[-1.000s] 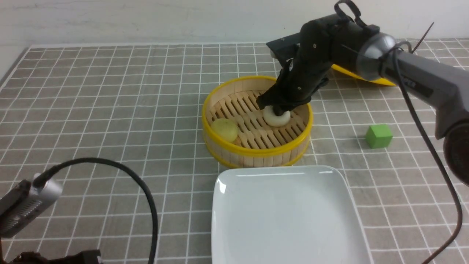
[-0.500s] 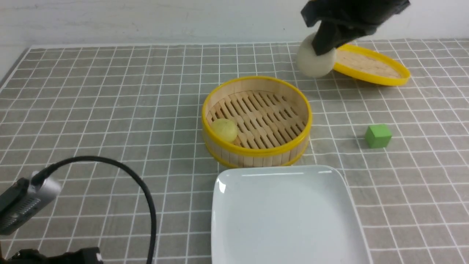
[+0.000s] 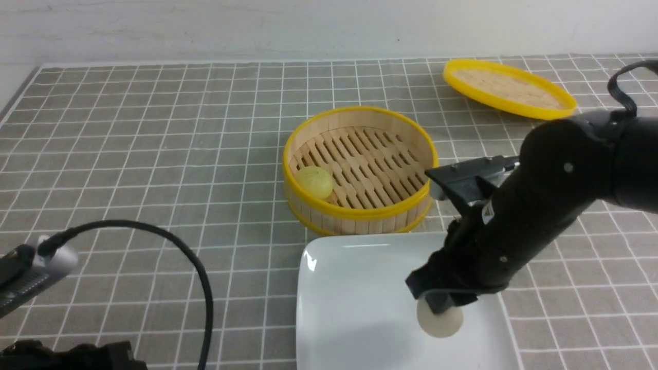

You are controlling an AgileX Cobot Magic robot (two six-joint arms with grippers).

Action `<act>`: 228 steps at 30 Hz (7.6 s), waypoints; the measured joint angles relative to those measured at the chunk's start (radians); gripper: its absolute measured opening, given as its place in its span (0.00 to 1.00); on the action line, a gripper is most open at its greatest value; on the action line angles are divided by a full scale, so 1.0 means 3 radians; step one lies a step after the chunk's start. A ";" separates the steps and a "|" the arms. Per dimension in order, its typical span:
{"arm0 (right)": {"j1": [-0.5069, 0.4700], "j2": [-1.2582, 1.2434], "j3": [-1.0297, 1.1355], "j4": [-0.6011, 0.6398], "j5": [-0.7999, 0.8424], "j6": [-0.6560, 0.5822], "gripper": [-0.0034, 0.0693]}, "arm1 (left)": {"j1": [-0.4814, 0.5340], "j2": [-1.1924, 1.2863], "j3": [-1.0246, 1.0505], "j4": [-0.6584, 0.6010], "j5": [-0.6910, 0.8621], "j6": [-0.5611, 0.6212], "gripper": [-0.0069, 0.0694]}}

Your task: Put the steamed buns into the plate on the grey tablecloth.

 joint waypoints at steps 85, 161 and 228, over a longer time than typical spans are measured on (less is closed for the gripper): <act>0.0002 -0.3791 0.0887 -0.0767 0.1157 0.0444 0.06 | -0.2065 0.3060 -0.3365 0.1161 0.1086 -0.0013 0.12; -0.1698 -0.5519 0.3617 -0.1301 -0.1233 0.0998 0.09 | -0.2532 0.1825 -0.3556 0.2477 0.1154 -0.0469 0.09; -0.1571 -0.5519 0.3633 -0.1162 -0.1314 0.0143 0.19 | -0.2532 0.0118 -0.2187 0.2916 0.1459 -0.1451 0.12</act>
